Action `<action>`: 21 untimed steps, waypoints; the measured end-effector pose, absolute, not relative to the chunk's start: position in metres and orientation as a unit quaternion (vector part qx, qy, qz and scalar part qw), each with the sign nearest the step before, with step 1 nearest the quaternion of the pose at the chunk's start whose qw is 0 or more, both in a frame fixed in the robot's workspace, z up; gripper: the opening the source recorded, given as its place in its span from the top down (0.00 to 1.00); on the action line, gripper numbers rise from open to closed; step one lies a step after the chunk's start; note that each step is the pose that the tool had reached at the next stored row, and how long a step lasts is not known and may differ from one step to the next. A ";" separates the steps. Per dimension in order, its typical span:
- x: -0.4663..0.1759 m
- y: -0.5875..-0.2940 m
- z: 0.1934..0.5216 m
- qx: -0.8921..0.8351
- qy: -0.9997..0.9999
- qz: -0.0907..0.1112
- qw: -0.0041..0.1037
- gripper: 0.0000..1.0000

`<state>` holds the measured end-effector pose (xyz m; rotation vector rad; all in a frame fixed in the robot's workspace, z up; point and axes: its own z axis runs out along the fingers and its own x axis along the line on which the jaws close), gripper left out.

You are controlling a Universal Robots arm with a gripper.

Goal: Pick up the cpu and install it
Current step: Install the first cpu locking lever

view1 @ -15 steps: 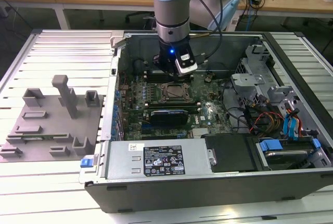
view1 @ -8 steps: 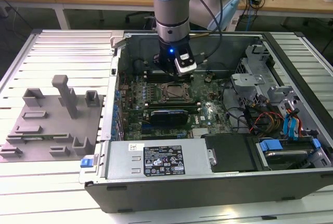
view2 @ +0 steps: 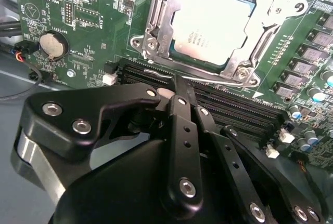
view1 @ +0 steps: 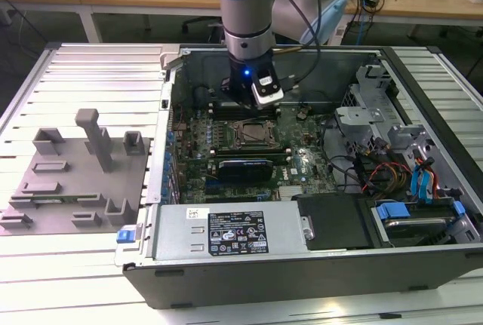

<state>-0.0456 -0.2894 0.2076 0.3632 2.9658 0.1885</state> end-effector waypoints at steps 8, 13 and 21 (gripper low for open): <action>-0.046 -0.289 0.205 0.120 0.988 0.060 0.078 0.89; -0.047 -0.289 0.201 0.120 0.988 0.057 0.079 0.89; -0.046 -0.289 0.198 0.119 0.988 0.055 0.079 0.89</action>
